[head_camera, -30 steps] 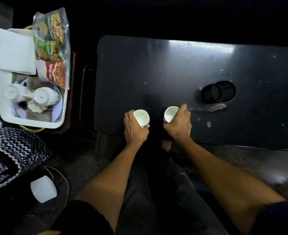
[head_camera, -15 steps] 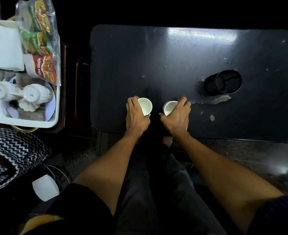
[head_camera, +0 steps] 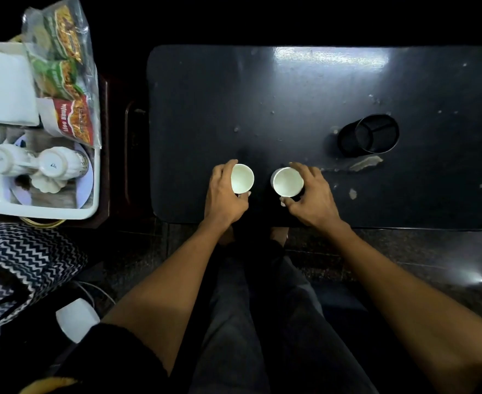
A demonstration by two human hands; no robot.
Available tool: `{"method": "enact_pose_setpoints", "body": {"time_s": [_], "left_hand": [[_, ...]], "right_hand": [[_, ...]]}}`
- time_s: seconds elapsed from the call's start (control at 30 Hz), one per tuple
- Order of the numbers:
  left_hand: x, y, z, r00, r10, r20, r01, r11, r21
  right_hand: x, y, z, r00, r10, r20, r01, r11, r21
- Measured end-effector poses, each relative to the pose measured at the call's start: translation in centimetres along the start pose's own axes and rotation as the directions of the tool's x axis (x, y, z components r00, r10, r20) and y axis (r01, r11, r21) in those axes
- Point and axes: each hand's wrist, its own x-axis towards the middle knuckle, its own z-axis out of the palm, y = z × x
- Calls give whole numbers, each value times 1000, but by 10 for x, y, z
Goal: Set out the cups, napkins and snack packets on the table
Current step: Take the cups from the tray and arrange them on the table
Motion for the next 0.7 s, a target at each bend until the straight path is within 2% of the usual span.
{"method": "enact_pose_setpoints", "body": {"time_s": [0.23, 0.4, 0.57, 0.7], "left_hand": [[1, -1, 1, 1000, 7, 2, -7, 1000, 1], [2, -1, -3, 997, -38, 67, 39, 999, -15], [-3, -9, -25, 995, -70, 76, 77, 993, -93], [-9, -27, -59, 997, -63, -37, 58, 990, -130]], "right_hand": [[4, -2, -1, 1000, 8, 9, -8, 1000, -19], [3, -6, -3, 998, 12, 55, -9, 998, -66], [2, -32, -5, 993, -119, -19, 110, 962, -248], [14, -88, 8, 976, -220, 0, 212, 941, -265]]}}
